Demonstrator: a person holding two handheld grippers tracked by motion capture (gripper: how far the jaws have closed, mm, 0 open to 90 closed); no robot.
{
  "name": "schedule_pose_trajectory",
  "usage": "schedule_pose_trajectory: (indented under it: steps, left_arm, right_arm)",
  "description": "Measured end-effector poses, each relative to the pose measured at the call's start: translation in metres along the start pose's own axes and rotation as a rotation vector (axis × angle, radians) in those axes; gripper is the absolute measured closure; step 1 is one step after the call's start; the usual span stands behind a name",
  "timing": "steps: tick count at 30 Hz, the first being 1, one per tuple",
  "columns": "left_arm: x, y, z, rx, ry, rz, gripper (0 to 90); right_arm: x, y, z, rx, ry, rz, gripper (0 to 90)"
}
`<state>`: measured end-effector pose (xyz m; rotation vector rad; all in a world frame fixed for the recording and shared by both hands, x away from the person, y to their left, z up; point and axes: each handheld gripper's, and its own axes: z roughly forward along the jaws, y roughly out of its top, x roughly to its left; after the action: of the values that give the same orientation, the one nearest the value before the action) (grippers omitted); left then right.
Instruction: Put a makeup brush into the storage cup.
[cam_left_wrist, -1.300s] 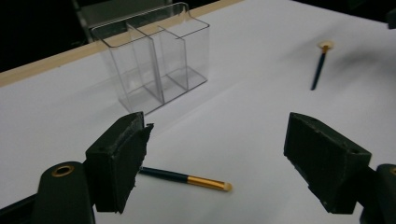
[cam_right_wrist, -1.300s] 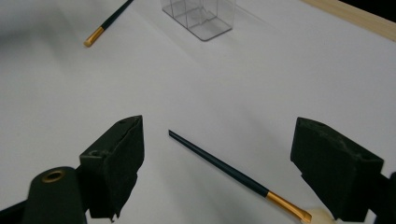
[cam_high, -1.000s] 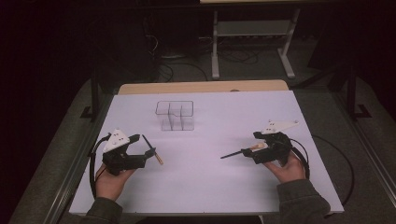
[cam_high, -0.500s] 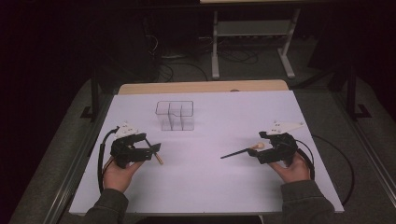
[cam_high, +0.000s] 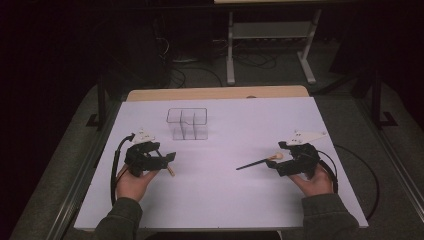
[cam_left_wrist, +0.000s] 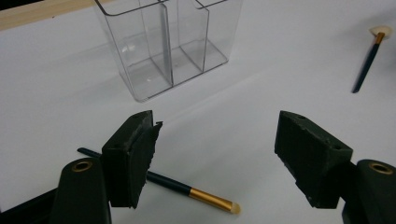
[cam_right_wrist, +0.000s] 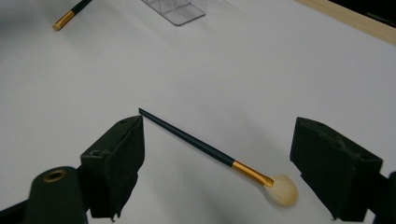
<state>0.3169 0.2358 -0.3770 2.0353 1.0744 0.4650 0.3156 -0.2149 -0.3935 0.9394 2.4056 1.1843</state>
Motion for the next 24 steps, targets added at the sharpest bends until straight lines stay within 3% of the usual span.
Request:
schedule_pose_trajectory:
  steps: [10, 17, 24]
  left_arm:
    - [0.000, 0.003, 0.012, 0.061, 0.024, -0.011, 32.2]
    - [0.005, 0.003, 0.014, 0.079, 0.063, -0.039, 33.5]
    - [0.007, 0.002, 0.021, 0.136, 0.101, -0.054, 37.7]
  right_arm:
    - [0.001, 0.001, -0.001, -0.010, 0.001, -0.005, 17.0]
    - [0.000, 0.001, -0.001, -0.013, -0.001, -0.006, 17.0]
    - [-0.001, 0.000, -0.002, -0.021, -0.001, -0.003, 17.0]
